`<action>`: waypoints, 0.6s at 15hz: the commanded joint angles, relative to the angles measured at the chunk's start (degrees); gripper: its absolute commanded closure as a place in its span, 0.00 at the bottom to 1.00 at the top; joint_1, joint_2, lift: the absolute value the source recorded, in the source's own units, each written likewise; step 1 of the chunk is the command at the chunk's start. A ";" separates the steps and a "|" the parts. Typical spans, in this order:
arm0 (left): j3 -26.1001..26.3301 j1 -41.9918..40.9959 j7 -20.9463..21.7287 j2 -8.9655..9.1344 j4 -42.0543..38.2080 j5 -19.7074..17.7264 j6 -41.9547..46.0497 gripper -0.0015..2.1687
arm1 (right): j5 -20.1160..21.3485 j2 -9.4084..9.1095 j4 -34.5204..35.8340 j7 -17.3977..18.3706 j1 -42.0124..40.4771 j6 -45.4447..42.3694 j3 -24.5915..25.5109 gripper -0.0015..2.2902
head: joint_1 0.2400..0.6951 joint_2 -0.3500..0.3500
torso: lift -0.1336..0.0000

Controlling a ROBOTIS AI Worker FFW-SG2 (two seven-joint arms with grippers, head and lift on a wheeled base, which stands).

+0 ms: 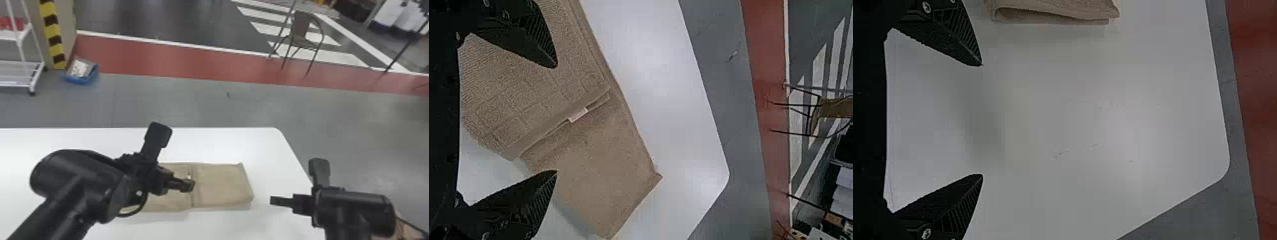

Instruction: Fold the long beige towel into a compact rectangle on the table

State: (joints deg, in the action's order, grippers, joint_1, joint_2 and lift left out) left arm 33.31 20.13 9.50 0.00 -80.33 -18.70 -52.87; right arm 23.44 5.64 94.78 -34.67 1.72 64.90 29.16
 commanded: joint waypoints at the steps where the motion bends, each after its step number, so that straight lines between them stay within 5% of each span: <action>1: -8.00 -3.17 3.34 0.15 -1.85 2.09 -0.71 0.02 | -1.56 -1.16 4.36 -0.66 -0.05 4.32 -0.77 0.04 | 1.00 0.00 | 1.00; 5: -16.87 -5.10 5.18 0.00 -3.43 3.23 -0.18 0.02 | -8.85 -4.06 6.12 -0.66 2.15 8.01 -1.12 0.04 | 1.00 0.00 | 1.00; 9: -29.71 -10.29 10.10 -3.16 -4.66 3.14 4.57 0.02 | -13.78 -5.69 4.89 0.40 3.56 7.31 -4.46 0.04 | 1.00 0.00 | 1.00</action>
State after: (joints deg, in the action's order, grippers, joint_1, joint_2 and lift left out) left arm 8.30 11.75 18.80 -2.39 -84.13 -15.53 -48.86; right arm 11.23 0.22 100.06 -34.67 4.99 72.35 26.28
